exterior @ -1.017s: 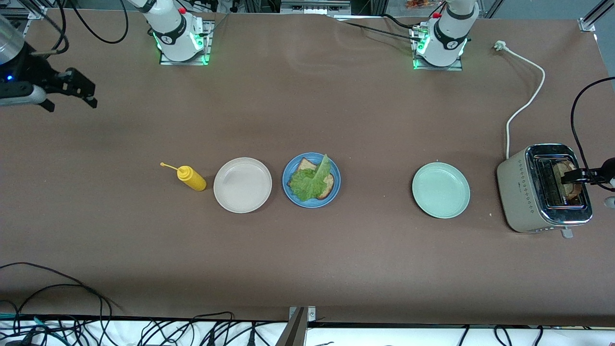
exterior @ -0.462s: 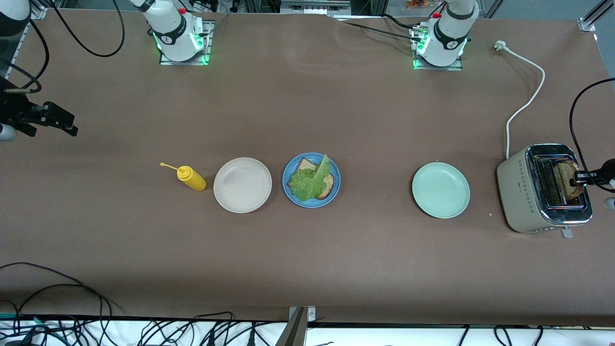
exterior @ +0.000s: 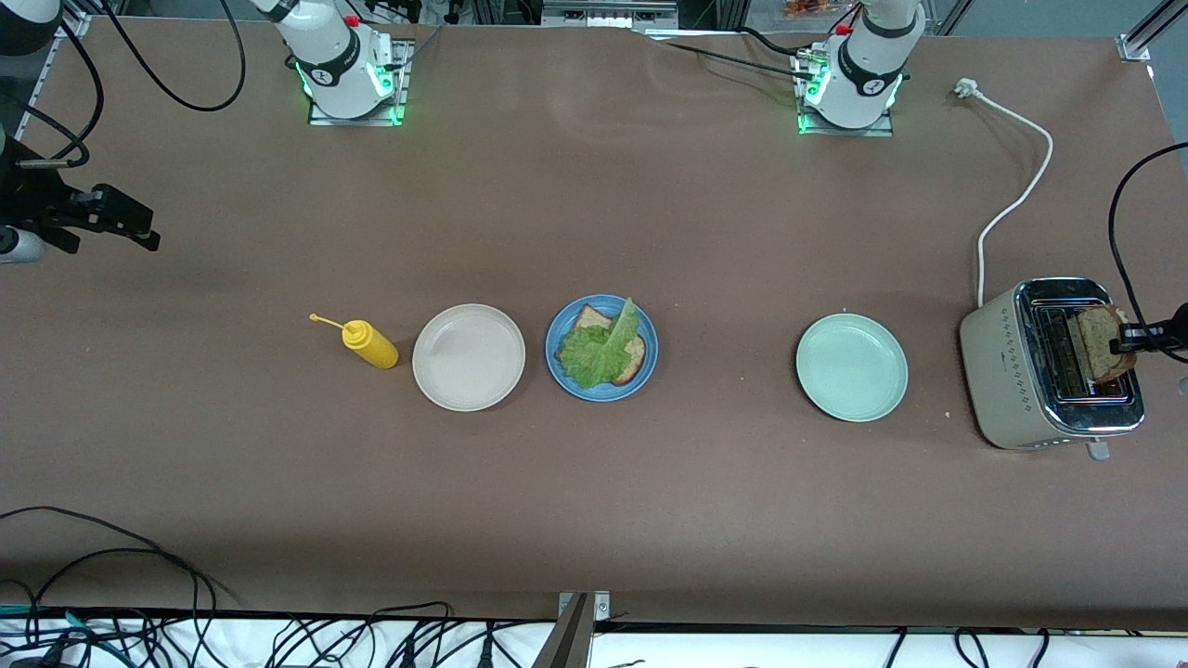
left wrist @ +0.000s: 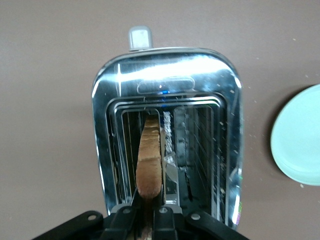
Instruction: Make sandwich in blue plate with both arms
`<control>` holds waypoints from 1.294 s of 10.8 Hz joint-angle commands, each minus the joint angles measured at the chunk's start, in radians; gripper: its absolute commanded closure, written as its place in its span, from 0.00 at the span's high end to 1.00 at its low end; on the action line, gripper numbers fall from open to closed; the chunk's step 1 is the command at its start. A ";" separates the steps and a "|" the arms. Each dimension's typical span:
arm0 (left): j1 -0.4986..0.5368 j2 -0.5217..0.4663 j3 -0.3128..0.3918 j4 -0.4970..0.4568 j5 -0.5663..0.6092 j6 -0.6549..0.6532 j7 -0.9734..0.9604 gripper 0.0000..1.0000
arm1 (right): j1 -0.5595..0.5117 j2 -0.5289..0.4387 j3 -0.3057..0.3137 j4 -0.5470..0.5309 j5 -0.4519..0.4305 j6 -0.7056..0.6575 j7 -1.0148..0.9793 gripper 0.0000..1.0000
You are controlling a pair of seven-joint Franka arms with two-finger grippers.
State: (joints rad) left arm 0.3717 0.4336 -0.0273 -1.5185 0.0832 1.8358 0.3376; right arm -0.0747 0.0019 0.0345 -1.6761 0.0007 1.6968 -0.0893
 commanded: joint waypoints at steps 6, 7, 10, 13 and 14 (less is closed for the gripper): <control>-0.143 -0.108 -0.084 0.179 -0.018 -0.386 -0.037 0.00 | 0.009 0.000 -0.018 0.029 0.007 -0.040 0.003 1.00; -0.143 -0.107 -0.126 0.179 -0.061 -0.386 -0.067 0.00 | 0.009 0.003 -0.019 0.024 0.005 -0.042 0.005 1.00; -0.155 -0.084 -0.268 0.175 -0.156 -0.386 -0.219 0.00 | 0.007 0.006 -0.031 0.030 0.002 -0.040 0.005 1.00; -0.206 -0.047 -0.286 0.173 -0.316 -0.383 -0.357 0.00 | 0.007 0.006 -0.036 0.030 -0.002 -0.039 0.005 1.00; -0.214 -0.035 -0.284 0.173 -0.394 -0.380 -0.361 0.00 | 0.007 0.004 -0.036 0.030 -0.004 -0.040 0.005 1.00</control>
State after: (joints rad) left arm 0.1689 0.3719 -0.3141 -1.3636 -0.1841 1.4674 0.0067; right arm -0.0724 0.0052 0.0045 -1.6644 -0.0004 1.6748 -0.0866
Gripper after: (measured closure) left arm 0.903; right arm 0.000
